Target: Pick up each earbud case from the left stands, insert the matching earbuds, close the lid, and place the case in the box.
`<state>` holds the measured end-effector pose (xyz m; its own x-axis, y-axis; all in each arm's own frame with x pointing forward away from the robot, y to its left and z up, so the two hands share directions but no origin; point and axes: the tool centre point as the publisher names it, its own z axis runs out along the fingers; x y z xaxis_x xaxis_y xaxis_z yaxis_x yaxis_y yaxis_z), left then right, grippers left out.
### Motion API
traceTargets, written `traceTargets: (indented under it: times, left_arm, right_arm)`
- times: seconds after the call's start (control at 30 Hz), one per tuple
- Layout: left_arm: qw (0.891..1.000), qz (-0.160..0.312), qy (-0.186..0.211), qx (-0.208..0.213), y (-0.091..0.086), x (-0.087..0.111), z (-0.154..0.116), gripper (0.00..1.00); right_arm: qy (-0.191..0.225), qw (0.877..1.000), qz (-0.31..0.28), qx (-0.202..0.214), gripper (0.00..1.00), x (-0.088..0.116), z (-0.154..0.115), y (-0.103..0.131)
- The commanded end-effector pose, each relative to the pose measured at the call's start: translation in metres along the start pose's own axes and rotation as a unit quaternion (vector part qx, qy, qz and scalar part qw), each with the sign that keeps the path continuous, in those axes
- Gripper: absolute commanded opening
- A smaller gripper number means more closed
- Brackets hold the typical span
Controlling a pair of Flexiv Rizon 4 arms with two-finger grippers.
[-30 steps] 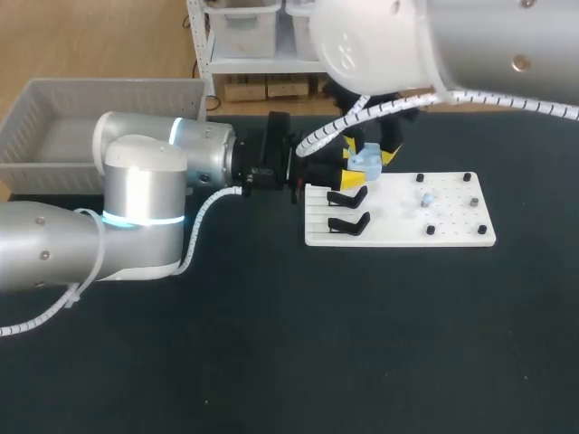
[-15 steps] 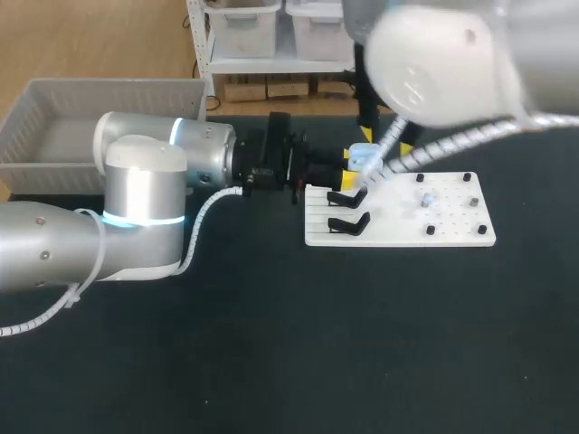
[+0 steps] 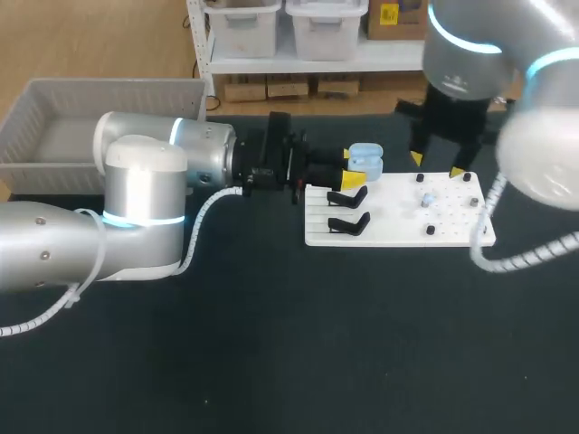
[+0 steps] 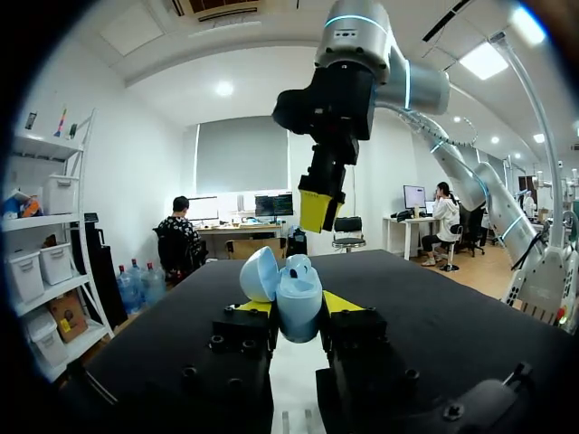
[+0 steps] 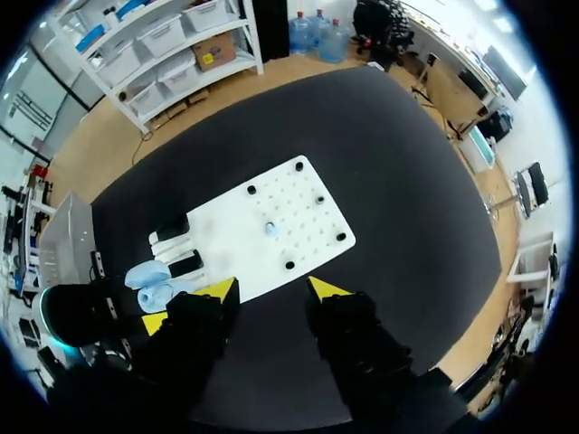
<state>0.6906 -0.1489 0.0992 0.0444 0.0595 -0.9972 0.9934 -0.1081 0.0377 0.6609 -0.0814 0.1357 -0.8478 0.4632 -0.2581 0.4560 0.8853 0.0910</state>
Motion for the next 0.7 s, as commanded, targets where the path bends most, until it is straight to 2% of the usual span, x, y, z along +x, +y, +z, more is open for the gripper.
traceTargets:
  times: [0.03,0.07,0.13,0.23,0.53,0.7]
  left_arm:
    - [1.0,0.001,0.0,-0.002,-0.001,0.0,0.0,0.0]
    - [1.0,0.001,0.0,-0.002,-0.001,0.0,0.0,0.0]
    - [1.0,0.001,0.0,-0.002,-0.001,0.0,0.0,0.0]
    - [1.0,0.001,0.0,-0.002,-0.001,0.0,0.0,0.0]
    - [1.0,0.001,0.0,-0.002,-0.001,0.0,0.0,0.0]
    - [1.0,0.001,0.0,-0.002,-0.001,0.0,0.0,0.0]
  right_arm:
    - [-0.014,0.996,-0.019,-0.091,0.55,-0.001,0.016,-0.003]
    - [-0.019,0.995,-0.025,-0.091,0.5,-0.002,0.019,-0.003]
    - [-0.016,0.995,-0.037,-0.094,0.49,-0.005,0.028,-0.002]
    - [-0.018,0.994,-0.06,-0.089,0.43,-0.008,0.042,-0.004]
    - [0.007,0.992,-0.098,-0.08,0.44,-0.014,0.075,-0.009]
    - [0.015,0.991,-0.108,-0.082,0.43,-0.015,0.085,-0.008]
